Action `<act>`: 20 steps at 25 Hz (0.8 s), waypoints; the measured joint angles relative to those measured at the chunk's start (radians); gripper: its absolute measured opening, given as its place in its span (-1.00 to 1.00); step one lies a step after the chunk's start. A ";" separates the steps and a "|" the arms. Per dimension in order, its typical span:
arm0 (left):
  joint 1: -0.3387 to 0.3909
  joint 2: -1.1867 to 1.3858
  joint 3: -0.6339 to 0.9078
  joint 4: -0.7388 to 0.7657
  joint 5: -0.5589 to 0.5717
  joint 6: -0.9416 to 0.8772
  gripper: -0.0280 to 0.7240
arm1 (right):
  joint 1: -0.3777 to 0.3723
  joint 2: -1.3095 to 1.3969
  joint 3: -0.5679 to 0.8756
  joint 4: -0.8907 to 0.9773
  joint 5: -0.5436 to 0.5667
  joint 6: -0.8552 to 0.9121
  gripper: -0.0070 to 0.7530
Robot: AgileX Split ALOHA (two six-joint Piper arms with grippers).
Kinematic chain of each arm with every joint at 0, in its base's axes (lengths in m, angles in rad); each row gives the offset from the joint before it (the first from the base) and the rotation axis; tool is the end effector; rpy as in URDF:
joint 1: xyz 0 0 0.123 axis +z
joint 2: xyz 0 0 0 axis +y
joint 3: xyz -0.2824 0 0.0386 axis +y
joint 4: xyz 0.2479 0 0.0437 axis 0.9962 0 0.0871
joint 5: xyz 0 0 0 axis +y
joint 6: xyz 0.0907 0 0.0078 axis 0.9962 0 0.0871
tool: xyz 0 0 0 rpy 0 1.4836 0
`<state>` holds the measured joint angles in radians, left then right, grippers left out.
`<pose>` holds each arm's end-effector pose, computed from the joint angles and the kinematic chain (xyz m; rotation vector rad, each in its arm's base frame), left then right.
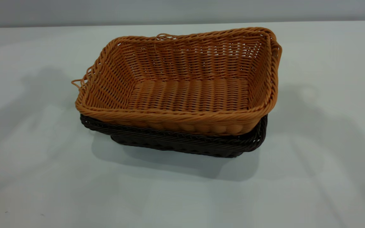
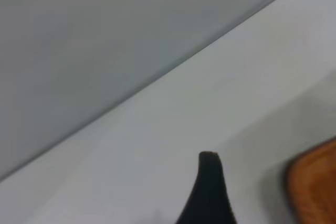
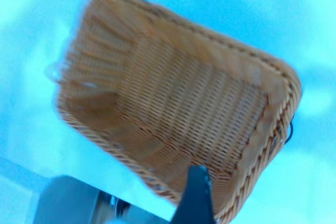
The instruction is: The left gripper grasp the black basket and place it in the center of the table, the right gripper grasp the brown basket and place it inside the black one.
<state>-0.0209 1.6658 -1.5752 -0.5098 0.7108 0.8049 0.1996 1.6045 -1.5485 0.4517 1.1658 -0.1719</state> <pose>0.3841 -0.0371 0.3694 0.6319 2.0899 -0.1431 0.3222 0.1025 0.3595 -0.3753 2.6246 0.6206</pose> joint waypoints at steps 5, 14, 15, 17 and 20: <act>0.000 -0.175 0.000 0.043 0.227 -0.220 0.52 | 0.000 -0.312 0.066 -0.002 0.063 0.003 0.55; 0.000 -0.428 0.004 0.201 0.456 -0.531 0.52 | 0.000 -0.849 0.453 -0.010 0.079 0.003 0.55; 0.000 -0.455 0.014 0.213 0.456 -0.544 0.52 | 0.000 -0.888 0.498 -0.010 0.079 0.003 0.55; 0.000 -0.538 0.065 0.223 0.456 -0.560 0.52 | 0.000 -0.985 0.580 -0.011 0.077 0.003 0.55; 0.000 -0.689 0.187 0.223 0.456 -0.562 0.52 | 0.000 -1.135 0.699 -0.021 0.072 0.001 0.55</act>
<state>-0.0209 0.9771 -1.3887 -0.2872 1.1672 0.2430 0.1996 0.4693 -0.8490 0.4308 1.2376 -0.1704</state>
